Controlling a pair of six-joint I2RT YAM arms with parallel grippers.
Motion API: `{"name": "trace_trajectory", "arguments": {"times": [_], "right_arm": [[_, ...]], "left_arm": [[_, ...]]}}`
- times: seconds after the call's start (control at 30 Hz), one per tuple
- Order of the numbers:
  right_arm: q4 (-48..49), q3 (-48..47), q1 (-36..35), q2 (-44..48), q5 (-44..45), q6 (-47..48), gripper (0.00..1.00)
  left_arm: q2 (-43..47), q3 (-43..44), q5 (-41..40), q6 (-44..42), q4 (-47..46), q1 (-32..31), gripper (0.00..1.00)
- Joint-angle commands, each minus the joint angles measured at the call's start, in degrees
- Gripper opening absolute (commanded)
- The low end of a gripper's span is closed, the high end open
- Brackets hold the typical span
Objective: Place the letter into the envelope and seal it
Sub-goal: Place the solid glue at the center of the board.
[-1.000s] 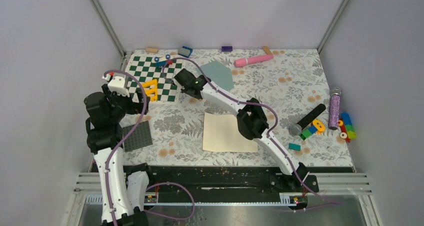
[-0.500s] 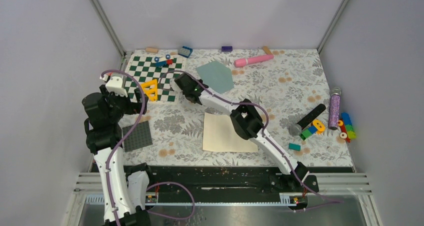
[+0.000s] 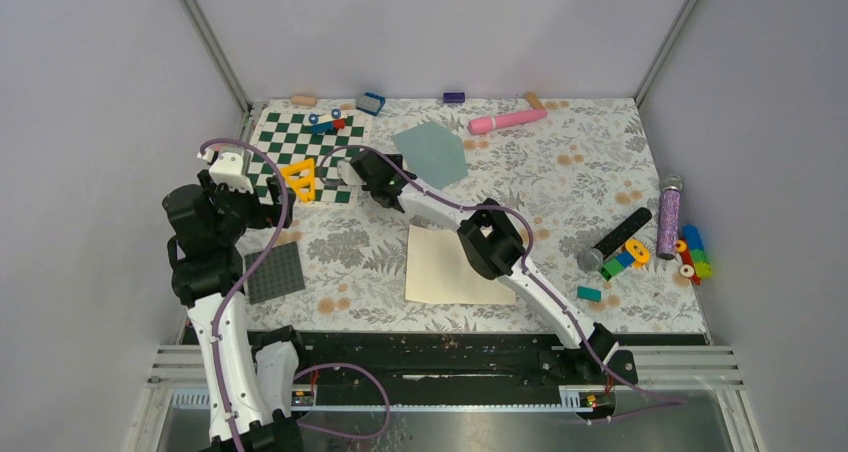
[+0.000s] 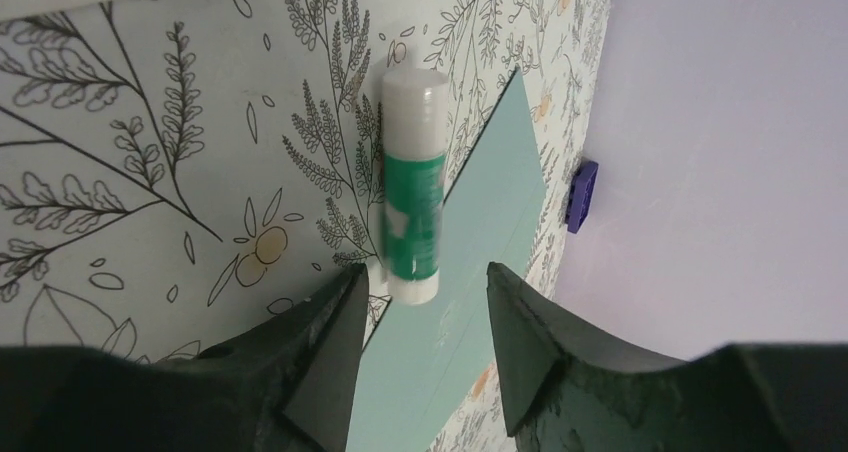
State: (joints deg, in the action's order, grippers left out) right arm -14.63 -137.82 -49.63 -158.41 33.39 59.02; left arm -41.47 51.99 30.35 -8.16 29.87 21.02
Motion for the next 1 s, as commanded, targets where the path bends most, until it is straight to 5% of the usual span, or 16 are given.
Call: {"name": "trace_trajectory", "arguments": {"times": [0.0,0.8,0.97], "right_arm": [[1.2,0.5,0.3,2.4,-2.1,0.2,0.55],[-4.3,-4.2,0.2,7.2,-4.0,-6.4,0.57],[2.8,-6.9,0.5,7.7,1.3,-7.4,0.57]], "left_arm": [[-0.1,0.0,2.1,0.3,-2.7,0.5,0.99],[0.1,0.0,3.2,0.7,-2.7,1.5,0.99],[-0.1,0.1,3.3,0.8,-2.7,1.6,0.99]]}}
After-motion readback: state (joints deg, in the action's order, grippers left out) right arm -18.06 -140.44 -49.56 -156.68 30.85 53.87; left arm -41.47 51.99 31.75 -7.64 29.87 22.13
